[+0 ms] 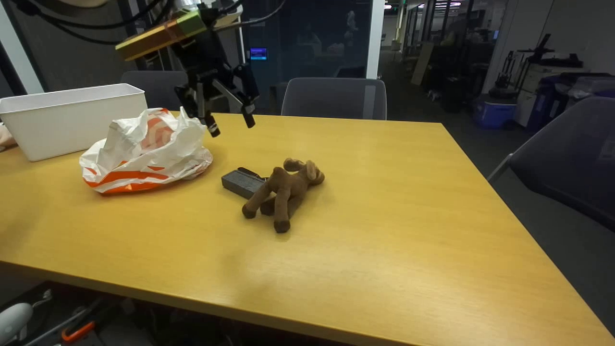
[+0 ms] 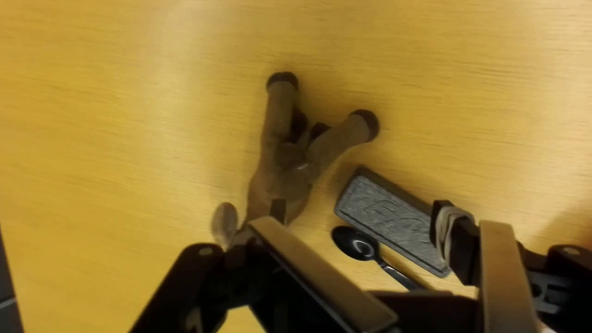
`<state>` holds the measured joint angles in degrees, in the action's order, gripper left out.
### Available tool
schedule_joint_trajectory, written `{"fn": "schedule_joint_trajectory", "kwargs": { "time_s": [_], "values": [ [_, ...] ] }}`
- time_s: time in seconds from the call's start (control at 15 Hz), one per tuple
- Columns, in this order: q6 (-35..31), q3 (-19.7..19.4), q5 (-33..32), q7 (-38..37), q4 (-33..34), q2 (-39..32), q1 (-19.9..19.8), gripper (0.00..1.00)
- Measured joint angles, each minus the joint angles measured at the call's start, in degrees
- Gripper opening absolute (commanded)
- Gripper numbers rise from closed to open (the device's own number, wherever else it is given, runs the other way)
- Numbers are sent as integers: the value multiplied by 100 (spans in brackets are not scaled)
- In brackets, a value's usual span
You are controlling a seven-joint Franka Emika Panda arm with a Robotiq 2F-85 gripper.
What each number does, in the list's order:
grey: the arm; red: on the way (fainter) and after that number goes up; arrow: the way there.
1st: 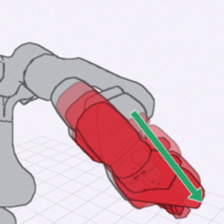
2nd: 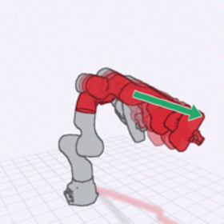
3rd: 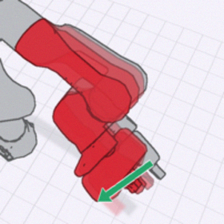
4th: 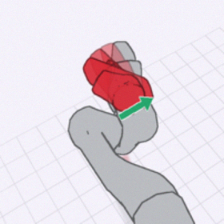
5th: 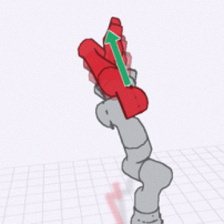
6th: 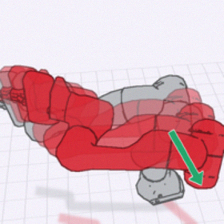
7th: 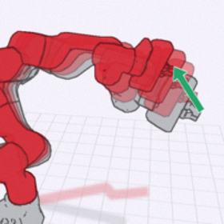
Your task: Remove the toy moose and yellow container from the plastic bag and put them on the table
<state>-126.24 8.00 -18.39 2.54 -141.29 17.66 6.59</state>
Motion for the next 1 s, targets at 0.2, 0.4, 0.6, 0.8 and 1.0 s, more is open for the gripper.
{"fn": "schedule_joint_trajectory", "kwargs": {
  "time_s": [0.2, 0.4, 0.6, 0.8, 1.0],
  "values": [
    [-21, 47, 830, 619, 3, -92, 465, 100],
    [-20, 155, 1202, 1186, -26, -401, 806, 100],
    [-93, 359, 1185, 1619, -54, -885, 973, 100],
    [-175, 677, 1005, 1767, 8, -1279, 1121, 100],
    [-195, 994, 791, 1866, 172, -1482, 1322, 100]
  ]
}}
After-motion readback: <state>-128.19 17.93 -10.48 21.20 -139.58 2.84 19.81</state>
